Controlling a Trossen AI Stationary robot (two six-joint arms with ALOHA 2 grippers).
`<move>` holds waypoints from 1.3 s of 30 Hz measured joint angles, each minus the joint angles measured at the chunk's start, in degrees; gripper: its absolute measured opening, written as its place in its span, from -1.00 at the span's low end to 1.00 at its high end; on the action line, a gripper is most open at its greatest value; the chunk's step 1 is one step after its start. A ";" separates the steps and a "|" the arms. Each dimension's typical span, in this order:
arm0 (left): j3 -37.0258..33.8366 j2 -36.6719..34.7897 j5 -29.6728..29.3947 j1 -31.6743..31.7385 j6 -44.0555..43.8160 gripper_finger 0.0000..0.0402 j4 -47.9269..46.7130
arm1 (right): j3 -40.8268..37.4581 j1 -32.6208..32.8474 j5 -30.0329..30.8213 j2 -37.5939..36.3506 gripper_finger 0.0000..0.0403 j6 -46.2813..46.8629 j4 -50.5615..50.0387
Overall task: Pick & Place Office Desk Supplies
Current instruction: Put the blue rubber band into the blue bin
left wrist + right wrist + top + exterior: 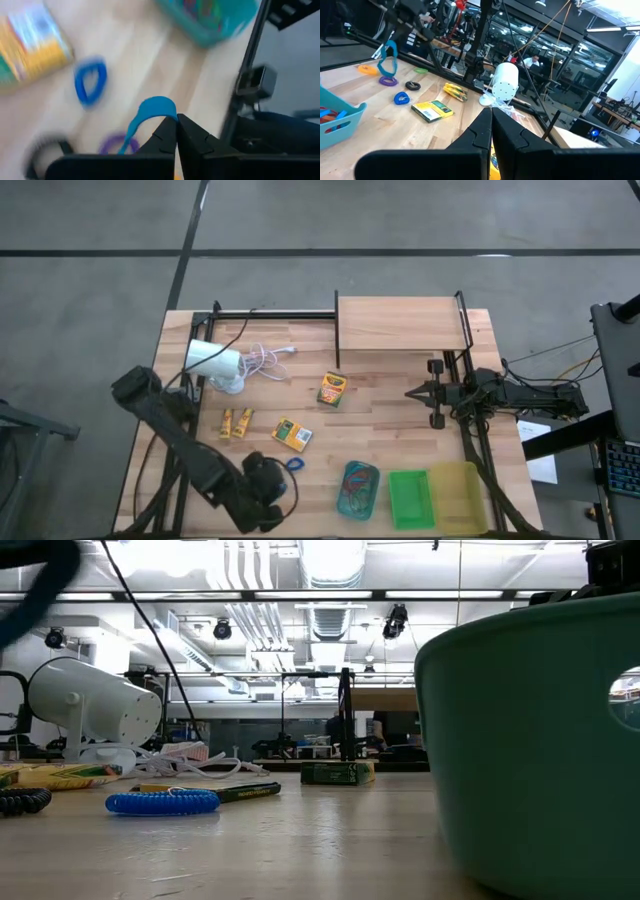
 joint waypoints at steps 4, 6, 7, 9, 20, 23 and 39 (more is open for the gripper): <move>2.50 -0.04 -7.45 1.04 12.92 -0.96 1.37 | -0.02 0.00 0.00 0.01 -0.96 0.00 0.00; 3.18 -0.04 -10.25 1.09 20.52 -0.96 3.63 | -0.02 0.00 0.01 -0.01 -0.96 0.00 0.00; 3.37 -0.04 -11.47 1.07 24.40 -0.96 5.23 | 0.00 0.00 0.01 0.00 -0.96 0.00 0.00; 3.50 -0.04 -13.48 1.05 32.24 -0.96 9.09 | 0.00 0.00 0.02 0.00 -0.96 0.00 0.00; -2.99 0.02 -18.34 2.36 69.27 -0.96 31.81 | 0.00 0.00 0.02 -0.01 -0.96 0.00 0.00; -5.92 0.09 -18.28 3.38 76.05 -0.96 38.76 | -0.02 0.00 0.01 0.00 -0.96 0.00 0.00; -15.93 0.13 7.78 11.63 107.27 -0.96 58.36 | 0.00 -0.01 0.01 0.01 -0.96 0.00 0.00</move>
